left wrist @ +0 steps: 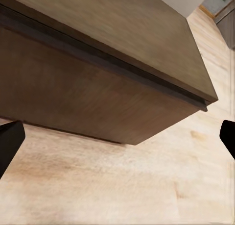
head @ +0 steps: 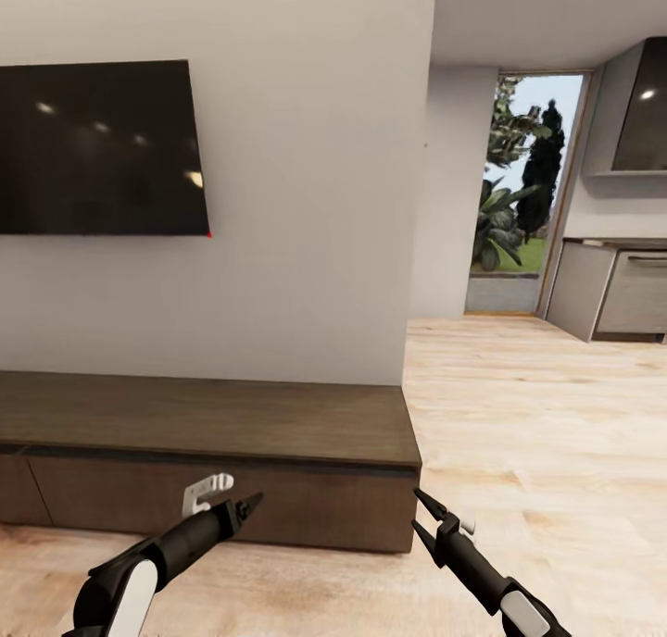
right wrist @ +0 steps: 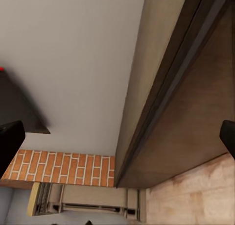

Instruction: Place each of the two pumpkins and all three candles from the living room inside a cabinet in the living room (use any cabinet), then make sure every cabinet is closed, and position the cauldron so it is next to a table in the living room.

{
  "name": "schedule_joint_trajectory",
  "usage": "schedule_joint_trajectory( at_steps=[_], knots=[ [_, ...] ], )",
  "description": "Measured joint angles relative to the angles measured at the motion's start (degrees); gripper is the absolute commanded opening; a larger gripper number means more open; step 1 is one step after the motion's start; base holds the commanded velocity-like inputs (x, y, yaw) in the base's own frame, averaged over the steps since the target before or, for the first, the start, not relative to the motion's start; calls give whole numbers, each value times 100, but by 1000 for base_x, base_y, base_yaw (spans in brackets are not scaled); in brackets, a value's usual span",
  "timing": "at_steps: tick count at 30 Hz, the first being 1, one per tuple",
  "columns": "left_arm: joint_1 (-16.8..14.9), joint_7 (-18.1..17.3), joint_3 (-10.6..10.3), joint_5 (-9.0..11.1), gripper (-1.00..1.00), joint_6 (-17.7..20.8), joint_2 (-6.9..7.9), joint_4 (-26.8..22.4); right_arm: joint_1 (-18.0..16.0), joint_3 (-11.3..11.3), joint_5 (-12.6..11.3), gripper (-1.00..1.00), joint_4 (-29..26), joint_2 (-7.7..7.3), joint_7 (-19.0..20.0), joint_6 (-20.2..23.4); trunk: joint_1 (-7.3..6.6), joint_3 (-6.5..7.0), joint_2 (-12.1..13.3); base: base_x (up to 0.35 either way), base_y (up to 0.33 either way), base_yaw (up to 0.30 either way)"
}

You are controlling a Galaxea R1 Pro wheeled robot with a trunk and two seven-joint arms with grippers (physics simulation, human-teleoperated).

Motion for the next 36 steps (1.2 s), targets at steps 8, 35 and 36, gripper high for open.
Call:
schedule_joint_trajectory(
  at_steps=[8, 35, 36],
  knots=[
    [0, -470, 3, -7, 100, 33, 3, -114, 0, 1, 2, 100, 0, 3, 37, 8, 21, -177, -11, 0, 0, 0],
    [23, -601, 2, -16, 100, 18, 4, -116, 17, 31, -6, 100, -379, 2, 462, 7, 70, -599, -36, 0, 0, 0],
    [27, -601, 2, -16, 100, 16, 4, -116, 17, 32, -6, 100, -382, 4, 467, 7, 72, -621, -38, 0, 0, 0]
  ],
)
